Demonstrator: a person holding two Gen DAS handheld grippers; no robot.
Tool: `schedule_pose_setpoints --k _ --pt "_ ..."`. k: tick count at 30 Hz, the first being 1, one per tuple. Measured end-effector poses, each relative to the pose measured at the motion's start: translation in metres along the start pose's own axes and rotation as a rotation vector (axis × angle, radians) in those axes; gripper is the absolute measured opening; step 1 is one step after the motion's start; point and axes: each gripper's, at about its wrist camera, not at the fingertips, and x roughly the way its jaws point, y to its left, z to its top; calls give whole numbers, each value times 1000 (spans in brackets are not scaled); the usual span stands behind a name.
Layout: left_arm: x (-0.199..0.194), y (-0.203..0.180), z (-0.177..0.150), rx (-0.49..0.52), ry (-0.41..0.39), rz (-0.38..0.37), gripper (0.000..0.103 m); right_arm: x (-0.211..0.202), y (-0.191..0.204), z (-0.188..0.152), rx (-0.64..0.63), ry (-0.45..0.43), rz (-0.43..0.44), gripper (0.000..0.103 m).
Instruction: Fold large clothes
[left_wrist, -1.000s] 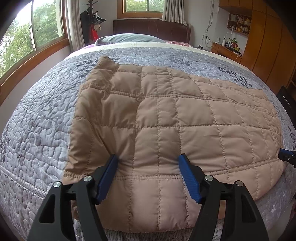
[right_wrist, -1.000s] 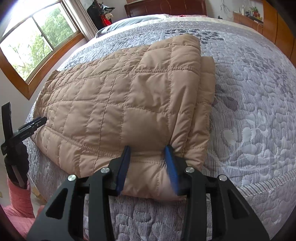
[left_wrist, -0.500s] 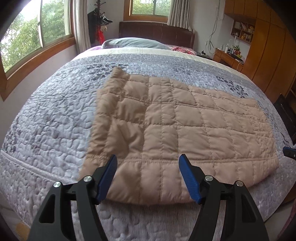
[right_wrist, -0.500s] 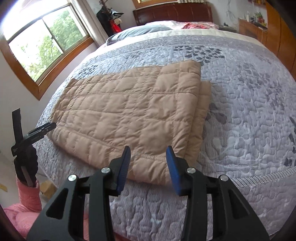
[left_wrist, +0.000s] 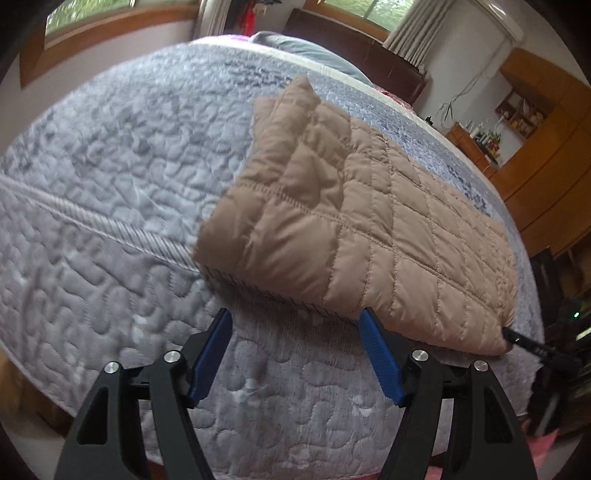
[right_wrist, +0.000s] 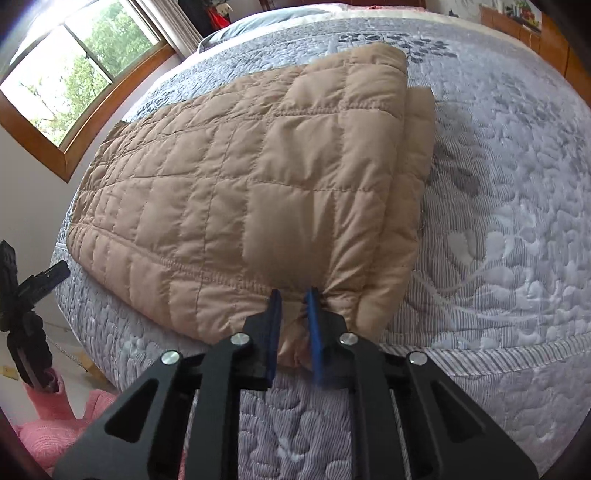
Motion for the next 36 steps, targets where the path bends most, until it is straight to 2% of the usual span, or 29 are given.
schedule_pose_setpoints --k 4,6,12,14,15,16,17,19,21,25,28,29,32,36 --pt "18 15 6 -106 28 -110 72 0 0 0 -1 1 8 12" --pt "22 24 10 -171 23 -176 72 -1 0 -1 -1 2 8 12" --pt "35 57 27 -348 -26 -303 71 -1 -1 2 -9 15 9 12" --pt "37 61 34 -363 -50 -303 70 -1 -2 4 -11 23 9 12" --pt "40 64 36 -380 -52 -307 65 -1 -2 4 -13 27 8 12" --pt "42 66 38 -400 -51 -305 53 0 -2 5 -13 29 8 12" --pt "44 67 38 -405 -51 -305 48 -1 -2 5 -11 31 10 12" --pt "43 67 37 -406 -65 -324 26 0 -2 6 -9 36 13 12" --pt "33 61 33 -388 -100 -316 19 1 -2 7 0 45 17 12" --pt "13 48 23 -328 -144 -272 17 2 -3 11 0 57 7 12" --pt "33 58 25 -349 -84 -253 17 3 -4 14 2 65 12 12" --pt "45 65 25 -377 -54 -270 18 4 -4 14 4 65 15 12" --pt "54 73 26 -385 -43 -315 19 6 -3 13 4 61 9 12" --pt "55 68 31 -348 -38 -271 20 9 -2 15 0 56 -3 12"
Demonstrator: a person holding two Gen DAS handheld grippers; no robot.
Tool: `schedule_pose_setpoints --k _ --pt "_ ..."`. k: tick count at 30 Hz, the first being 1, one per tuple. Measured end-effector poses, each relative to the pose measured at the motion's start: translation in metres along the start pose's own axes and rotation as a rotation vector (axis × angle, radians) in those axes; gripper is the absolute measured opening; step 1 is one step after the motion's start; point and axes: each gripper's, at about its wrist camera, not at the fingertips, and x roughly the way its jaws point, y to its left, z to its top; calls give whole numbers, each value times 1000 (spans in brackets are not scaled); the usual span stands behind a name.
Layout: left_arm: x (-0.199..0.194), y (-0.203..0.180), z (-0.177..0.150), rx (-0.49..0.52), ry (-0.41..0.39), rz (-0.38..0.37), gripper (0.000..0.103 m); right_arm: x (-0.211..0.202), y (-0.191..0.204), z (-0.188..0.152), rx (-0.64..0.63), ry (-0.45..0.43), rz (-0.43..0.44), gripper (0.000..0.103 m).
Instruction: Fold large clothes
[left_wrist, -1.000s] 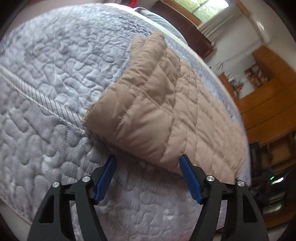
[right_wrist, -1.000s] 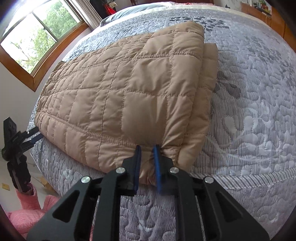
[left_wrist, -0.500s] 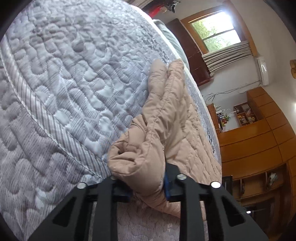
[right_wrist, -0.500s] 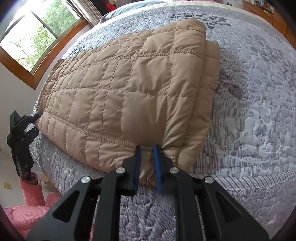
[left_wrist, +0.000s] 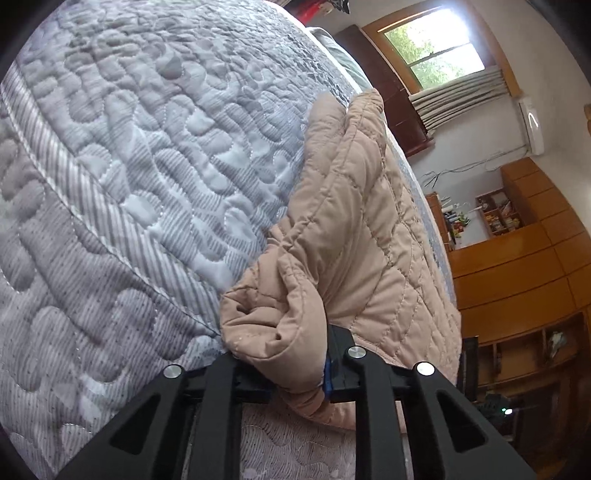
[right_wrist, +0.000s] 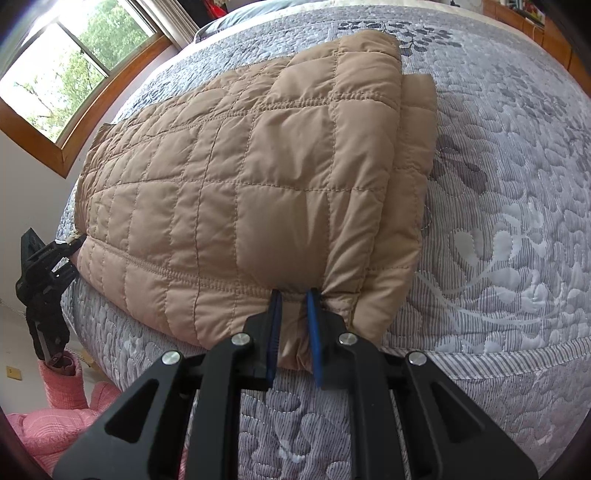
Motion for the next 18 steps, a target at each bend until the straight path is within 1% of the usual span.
schedule_pose_setpoints --k 4,6,8,9,10,12,16,18 --pt "1 -3 2 -4 2 -10 19 3 6 -5 -1 -18 -5 12" --pt "-8 -9 -1 18 -19 15 18 4 7 -6 11 -22 8 12" --pt "-22 -30 -6 95 -64 56 16 1 3 -8 24 -24 19 12" --pt "-30 -42 -8 140 -92 63 16 1 3 -9 28 -25 20 12" --pt "-39 -57 -10 191 -123 58 15 -1 1 -9 30 -27 22 12" --pt "-52 -83 -13 271 -155 39 15 -2 1 -10 38 -28 27 12" --pt "-64 -138 -23 422 -184 -3 15 -5 -1 -10 47 -28 35 12" --pt "-64 -164 -29 484 -178 -34 15 -6 0 -11 46 -29 35 12"
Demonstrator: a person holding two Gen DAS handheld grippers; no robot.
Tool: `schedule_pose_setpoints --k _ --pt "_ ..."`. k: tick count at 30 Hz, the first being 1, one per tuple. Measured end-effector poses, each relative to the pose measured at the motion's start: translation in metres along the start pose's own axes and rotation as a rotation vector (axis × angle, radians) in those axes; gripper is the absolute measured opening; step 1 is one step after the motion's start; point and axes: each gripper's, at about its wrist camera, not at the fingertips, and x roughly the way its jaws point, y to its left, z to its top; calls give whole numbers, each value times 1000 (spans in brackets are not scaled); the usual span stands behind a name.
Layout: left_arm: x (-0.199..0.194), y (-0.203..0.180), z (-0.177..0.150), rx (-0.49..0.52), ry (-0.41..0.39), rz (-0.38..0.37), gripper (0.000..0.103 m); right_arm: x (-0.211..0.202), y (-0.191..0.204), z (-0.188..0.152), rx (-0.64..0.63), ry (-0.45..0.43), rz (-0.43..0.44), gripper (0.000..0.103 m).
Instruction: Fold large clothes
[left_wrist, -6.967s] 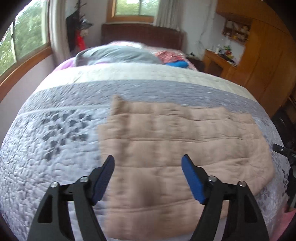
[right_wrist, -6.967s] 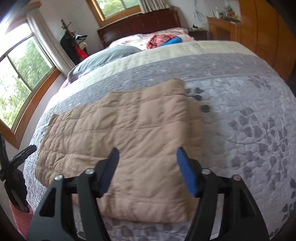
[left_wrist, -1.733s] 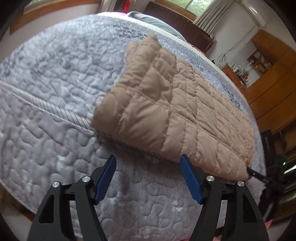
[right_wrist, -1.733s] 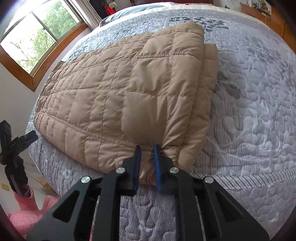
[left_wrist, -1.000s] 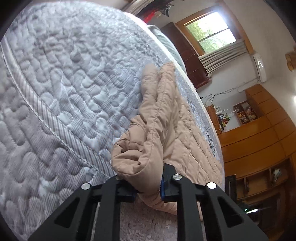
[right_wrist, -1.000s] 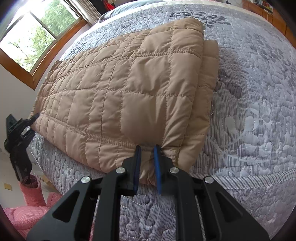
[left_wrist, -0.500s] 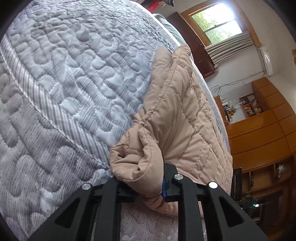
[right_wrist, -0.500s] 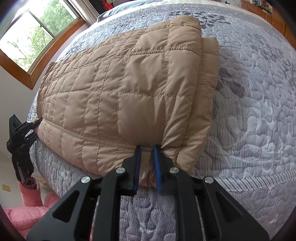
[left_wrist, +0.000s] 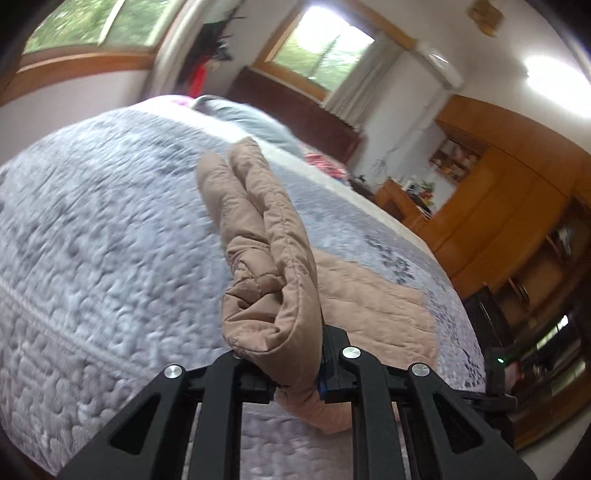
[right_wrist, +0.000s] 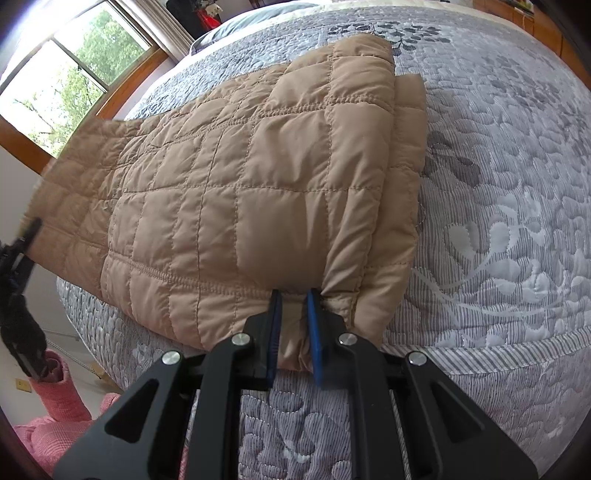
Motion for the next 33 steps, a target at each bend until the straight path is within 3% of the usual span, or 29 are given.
schedule_pose_setpoints --k 6,12,23,33 --pt "21 -71 5 170 52 -115 15 2 1 2 2 1 8 12" --pt "70 -122 -11 295 191 -169 15 0 2 0 0 0 9 13" --pt "146 -126 -49 321 397 -143 18 2 2 4 -17 9 10 14" --pt "153 -118 -60 346 409 -128 20 2 0 4 -18 15 12 15"
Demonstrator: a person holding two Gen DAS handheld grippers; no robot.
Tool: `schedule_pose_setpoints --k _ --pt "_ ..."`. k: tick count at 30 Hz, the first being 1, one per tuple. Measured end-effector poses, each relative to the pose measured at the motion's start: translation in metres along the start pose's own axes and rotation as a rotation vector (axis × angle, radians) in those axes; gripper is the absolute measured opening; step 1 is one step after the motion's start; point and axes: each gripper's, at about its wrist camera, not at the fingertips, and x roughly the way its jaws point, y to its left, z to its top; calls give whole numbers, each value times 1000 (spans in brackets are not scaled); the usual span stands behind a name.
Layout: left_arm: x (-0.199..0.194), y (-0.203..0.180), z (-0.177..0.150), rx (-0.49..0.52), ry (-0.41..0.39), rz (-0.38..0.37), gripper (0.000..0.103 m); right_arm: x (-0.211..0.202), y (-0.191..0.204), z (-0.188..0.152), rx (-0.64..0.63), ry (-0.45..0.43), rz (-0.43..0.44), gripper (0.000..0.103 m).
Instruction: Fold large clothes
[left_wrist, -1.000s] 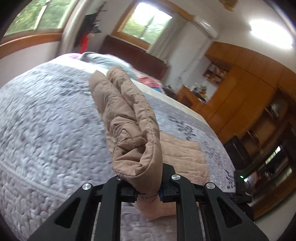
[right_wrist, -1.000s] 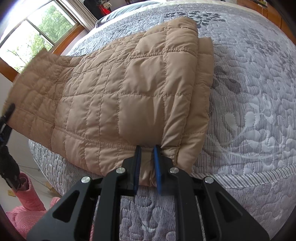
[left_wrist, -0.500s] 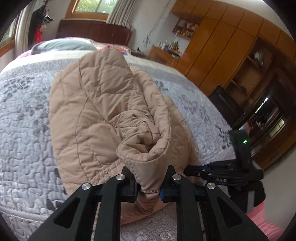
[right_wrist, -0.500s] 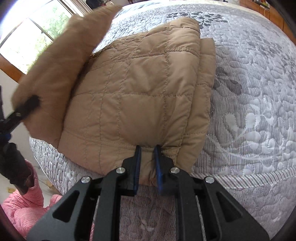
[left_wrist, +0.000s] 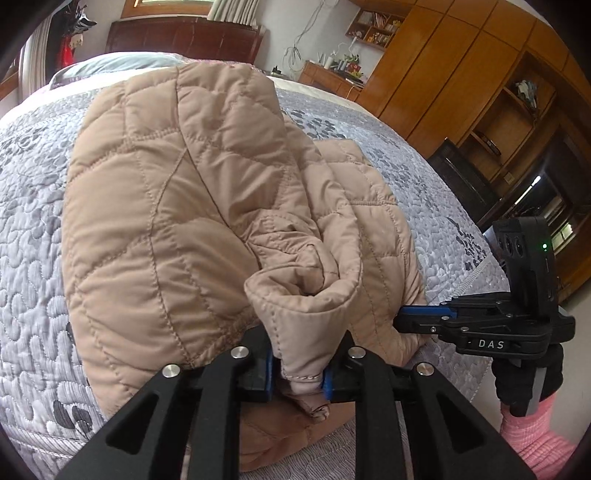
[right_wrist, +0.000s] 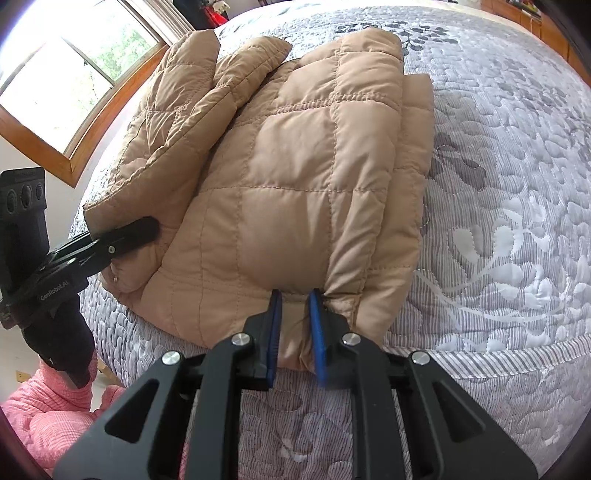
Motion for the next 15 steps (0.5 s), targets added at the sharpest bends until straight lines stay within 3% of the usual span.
schedule_pose_setpoints --k 3,7,11,13,15 --pt "-8 -1 1 1 -7 -11 24 0 3 1 -11 6 -10 19" --pt "-34 -5 -1 3 -12 -87 44 -6 15 4 -36 7 0 38" --pt "-77 7 -2 -35 -62 -144 44 -19 27 9 -72 -26 -38 45" --pt "-93 20 -1 -59 -94 -122 44 -27 33 13 -80 -44 -31 48" --pt "-105 35 3 -88 -128 -25 44 -36 40 21 -81 -67 -19 54"
